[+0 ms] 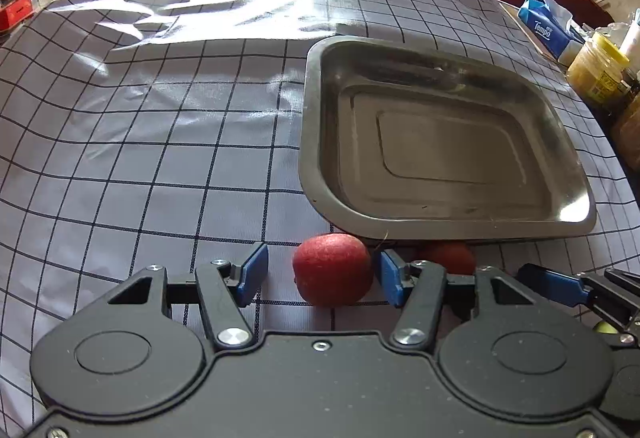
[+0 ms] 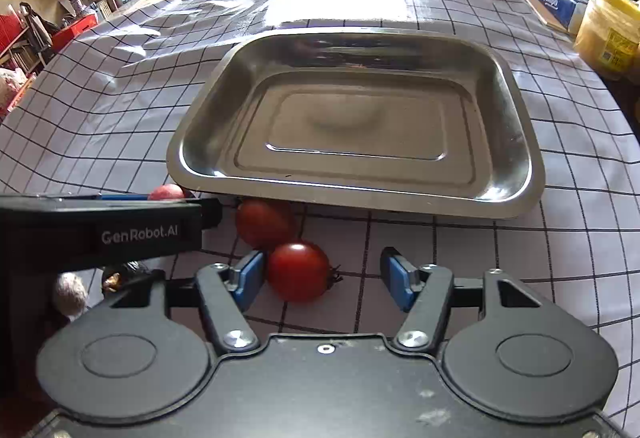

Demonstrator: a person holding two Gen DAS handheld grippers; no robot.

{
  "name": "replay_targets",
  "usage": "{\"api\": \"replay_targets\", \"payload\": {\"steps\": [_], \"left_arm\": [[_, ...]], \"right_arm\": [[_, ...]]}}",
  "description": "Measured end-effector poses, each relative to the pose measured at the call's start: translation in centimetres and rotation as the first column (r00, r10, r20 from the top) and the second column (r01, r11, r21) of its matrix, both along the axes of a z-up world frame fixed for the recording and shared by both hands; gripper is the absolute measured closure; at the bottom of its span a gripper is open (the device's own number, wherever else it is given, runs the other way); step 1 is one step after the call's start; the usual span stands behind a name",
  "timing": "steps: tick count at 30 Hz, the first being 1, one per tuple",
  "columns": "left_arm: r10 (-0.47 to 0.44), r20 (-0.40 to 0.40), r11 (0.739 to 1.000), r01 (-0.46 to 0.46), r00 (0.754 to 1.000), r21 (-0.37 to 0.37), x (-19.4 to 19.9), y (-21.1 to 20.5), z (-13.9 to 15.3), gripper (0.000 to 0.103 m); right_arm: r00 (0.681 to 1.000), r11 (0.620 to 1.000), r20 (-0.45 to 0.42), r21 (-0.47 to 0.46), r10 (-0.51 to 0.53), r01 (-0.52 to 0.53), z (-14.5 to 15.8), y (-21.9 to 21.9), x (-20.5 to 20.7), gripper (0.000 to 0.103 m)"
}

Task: Organize fruits
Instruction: 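Close the right gripper on a red cherry tomato while the left tool approaches a red plum, then close the left gripper on the red plum while the right gripper lifts the tomato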

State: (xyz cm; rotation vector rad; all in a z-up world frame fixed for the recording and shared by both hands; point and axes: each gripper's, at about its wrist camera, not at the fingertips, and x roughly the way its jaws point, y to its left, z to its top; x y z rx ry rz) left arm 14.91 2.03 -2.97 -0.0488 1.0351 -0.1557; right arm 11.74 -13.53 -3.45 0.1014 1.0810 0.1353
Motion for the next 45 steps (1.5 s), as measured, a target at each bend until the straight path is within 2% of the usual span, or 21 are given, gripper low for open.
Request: {"api": "replay_targets", "payload": {"steps": [6, 9, 14, 23, 30, 37, 45], "left_arm": [[0.000, 0.005, 1.000, 0.000, 1.000, 0.010, 0.0, -0.1, 0.0, 0.042], [0.009, 0.000, 1.000, -0.009, 1.000, -0.006, 0.0, 0.1, 0.1, 0.043], [-0.003, -0.021, 0.998, 0.002, 1.000, -0.065, 0.1, 0.6, 0.3, 0.054], [-0.038, -0.025, 0.998, 0.037, 0.999, -0.057, -0.4, 0.3, 0.7, 0.055], [-0.090, 0.048, 0.992, 0.094, 0.995, -0.086, -1.9, 0.3, 2.6, 0.055], [-0.102, 0.063, 0.991, 0.108, 0.993, -0.085, -2.0, -0.2, 2.6, 0.055], [-0.063, 0.137, 0.995, 0.073, 0.989, -0.070, -2.2, -0.5, 3.6, 0.055]], "right_arm": [[1.000, 0.998, 0.023, -0.059, -0.002, 0.004, -0.1, 0.5, -0.1, 0.068], [1.000, 0.999, 0.018, -0.043, -0.010, 0.010, 0.0, 0.1, 0.1, 0.068], [1.000, 1.000, 0.002, -0.017, -0.013, 0.013, 0.0, -0.4, 0.3, 0.069], [0.998, 1.000, -0.059, 0.031, -0.002, 0.004, 0.2, -1.1, 0.5, 0.069], [0.991, 0.991, -0.129, 0.131, 0.024, -0.007, 0.5, -2.2, 0.7, 0.069], [0.994, 0.987, -0.104, 0.162, 0.019, -0.002, 1.4, -2.9, 0.4, 0.069], [0.999, 0.975, 0.009, 0.220, -0.045, 0.042, 3.6, -5.0, -0.4, 0.069]]}}
